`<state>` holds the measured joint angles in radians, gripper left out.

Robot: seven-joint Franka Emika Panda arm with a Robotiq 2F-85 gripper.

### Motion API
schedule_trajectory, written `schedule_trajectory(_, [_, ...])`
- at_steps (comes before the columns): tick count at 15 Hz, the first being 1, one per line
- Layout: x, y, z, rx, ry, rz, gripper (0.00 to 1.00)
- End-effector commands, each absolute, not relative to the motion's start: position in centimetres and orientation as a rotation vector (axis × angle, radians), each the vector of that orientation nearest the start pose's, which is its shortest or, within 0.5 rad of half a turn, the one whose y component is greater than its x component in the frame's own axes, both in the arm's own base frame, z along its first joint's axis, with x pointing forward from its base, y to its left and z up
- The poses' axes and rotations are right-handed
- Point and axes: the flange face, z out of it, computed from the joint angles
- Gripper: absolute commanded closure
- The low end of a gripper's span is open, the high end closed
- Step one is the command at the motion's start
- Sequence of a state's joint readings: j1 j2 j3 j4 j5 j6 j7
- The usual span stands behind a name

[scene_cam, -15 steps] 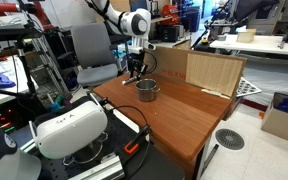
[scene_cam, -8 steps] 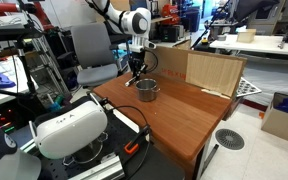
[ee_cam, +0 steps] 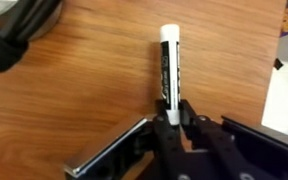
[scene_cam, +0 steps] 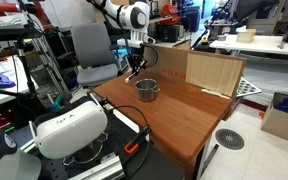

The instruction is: Pick up the black pen and place it in the silver cup.

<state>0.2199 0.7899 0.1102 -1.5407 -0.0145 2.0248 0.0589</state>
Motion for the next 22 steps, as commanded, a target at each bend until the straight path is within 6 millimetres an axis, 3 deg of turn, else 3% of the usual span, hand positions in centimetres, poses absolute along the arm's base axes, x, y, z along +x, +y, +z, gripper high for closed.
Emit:
schedule_trajectory(1, [61.9,20.3,18.8,-3.089,-0.484,0.400,0.95])
schedule_trajectory(10, [57.9,14.4,26.3,-3.148,-0.550,0.220,0.95])
schedule_trajectory(13, [56.5,12.4,28.0,-3.184,-0.472,0.064,0.95])
schedule_trajectory(16, [55.3,11.2,27.8,-3.229,-0.422,-0.051,0.95])
schedule_trajectory(22, [53.0,9.6,25.3,-3.296,-0.331,-0.205,0.95])
